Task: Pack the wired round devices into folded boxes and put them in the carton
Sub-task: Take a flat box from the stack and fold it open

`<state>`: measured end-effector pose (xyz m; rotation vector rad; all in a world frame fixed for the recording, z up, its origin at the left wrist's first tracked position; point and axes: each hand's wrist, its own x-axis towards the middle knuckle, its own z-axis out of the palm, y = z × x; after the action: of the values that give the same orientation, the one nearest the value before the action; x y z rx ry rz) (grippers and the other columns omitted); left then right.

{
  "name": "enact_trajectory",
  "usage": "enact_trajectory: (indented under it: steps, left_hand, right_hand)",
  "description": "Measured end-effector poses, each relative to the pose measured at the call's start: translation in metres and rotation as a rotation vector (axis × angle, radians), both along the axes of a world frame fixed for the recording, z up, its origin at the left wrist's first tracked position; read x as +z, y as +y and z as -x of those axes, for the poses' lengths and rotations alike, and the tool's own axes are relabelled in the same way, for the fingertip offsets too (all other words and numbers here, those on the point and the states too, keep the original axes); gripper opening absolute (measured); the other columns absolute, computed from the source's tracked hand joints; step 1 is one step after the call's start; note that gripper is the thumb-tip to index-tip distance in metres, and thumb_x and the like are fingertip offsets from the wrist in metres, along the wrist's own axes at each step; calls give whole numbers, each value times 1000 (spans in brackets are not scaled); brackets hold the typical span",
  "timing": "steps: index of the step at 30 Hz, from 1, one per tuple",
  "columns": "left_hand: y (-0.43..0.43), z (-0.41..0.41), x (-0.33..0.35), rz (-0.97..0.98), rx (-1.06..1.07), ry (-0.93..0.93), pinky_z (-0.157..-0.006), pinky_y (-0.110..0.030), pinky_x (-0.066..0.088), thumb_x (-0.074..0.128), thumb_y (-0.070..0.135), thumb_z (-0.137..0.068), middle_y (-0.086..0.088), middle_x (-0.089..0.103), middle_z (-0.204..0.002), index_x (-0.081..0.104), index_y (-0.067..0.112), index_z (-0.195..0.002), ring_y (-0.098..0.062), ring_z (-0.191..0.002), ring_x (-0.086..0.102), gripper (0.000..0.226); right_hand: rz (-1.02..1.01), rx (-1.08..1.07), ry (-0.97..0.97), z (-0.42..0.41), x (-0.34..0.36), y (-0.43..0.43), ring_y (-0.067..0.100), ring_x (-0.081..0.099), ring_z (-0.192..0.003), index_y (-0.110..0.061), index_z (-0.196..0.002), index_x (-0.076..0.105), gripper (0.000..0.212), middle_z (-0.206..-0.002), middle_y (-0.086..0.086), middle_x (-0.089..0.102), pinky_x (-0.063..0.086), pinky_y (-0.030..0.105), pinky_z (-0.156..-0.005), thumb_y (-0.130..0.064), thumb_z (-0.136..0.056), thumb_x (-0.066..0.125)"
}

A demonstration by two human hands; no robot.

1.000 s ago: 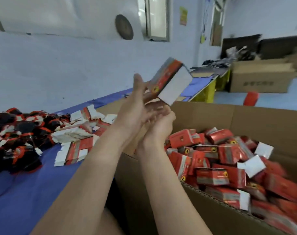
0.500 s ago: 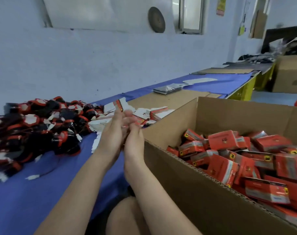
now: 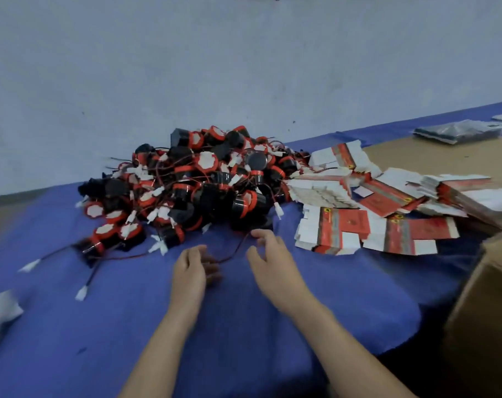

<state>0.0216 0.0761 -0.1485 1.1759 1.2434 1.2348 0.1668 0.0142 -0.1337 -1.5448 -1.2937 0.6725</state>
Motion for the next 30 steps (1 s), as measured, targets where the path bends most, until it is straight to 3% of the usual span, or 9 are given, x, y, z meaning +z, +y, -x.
enact_trajectory:
  steps: [6,10,12,15,18,23,26,28,30]
  left_hand:
    - [16,16,-8,13,-3,21,-58,-29,54,42,28,-107,-7,69,-95,62,19,-107,-17,-71,67,22]
    - [16,19,-10,12,-18,30,-54,-25,55,42,27,-107,-5,72,-92,63,20,-108,-13,-68,69,22]
    - [15,20,-9,6,-28,33,-53,-24,55,41,27,-107,-3,73,-91,63,22,-108,-11,-67,70,22]
    - [16,22,-7,0,-25,24,-53,-22,55,41,28,-107,-2,73,-91,63,24,-108,-9,-67,70,22]
    - [17,21,-4,-8,-23,16,-53,-23,55,40,29,-107,-2,74,-90,62,24,-109,-11,-68,69,22]
    - [13,20,2,-64,-14,3,-57,-25,55,39,30,-108,-4,74,-97,62,24,-112,-12,-71,69,24]
    - [4,18,11,-206,25,-6,-60,-24,56,38,29,-108,-3,73,-97,62,24,-112,-13,-74,69,25]
    - [-5,14,18,-335,50,7,-63,-23,56,37,31,-109,3,73,-97,62,28,-111,-11,-80,69,25]
    - [-15,10,22,-425,69,-6,-73,-24,55,35,34,-109,11,71,-102,60,32,-113,-7,-92,68,25]
  right_hand:
    - [-31,-306,-542,-33,-11,4,28,47,-124,-21,-138,55,36,-136,5,53,38,36,-101,-20,-102,50]
    - [130,-342,-739,-60,-18,5,28,8,-156,-18,-157,30,55,-166,12,21,5,39,-125,-19,-104,43]
    - [230,-341,-783,-71,-21,5,26,4,-156,-20,-158,25,54,-168,7,16,0,44,-125,-24,-106,39]
    - [293,-345,-854,-79,-24,-1,25,29,-146,-25,-148,40,43,-156,-1,37,10,49,-123,-27,-106,41]
    - [264,-375,-892,-81,-21,-7,27,45,-129,-30,-142,49,37,-146,-3,49,21,44,-119,-30,-105,43]
    - [11,-526,-757,-70,-9,-14,38,53,-116,-18,-130,61,31,-126,10,64,35,50,-108,-26,-106,42]
    - [-356,-677,-514,-65,7,-16,42,59,-102,-9,-122,62,31,-113,15,67,46,55,-90,-25,-108,39]
    - [-584,-627,-239,-54,18,-19,28,59,-97,-18,-117,59,30,-108,3,67,49,45,-83,-33,-109,34]
    - [-698,-502,8,-37,28,-19,7,55,-87,-34,-101,53,20,-94,-21,60,45,25,-75,-35,-108,35]
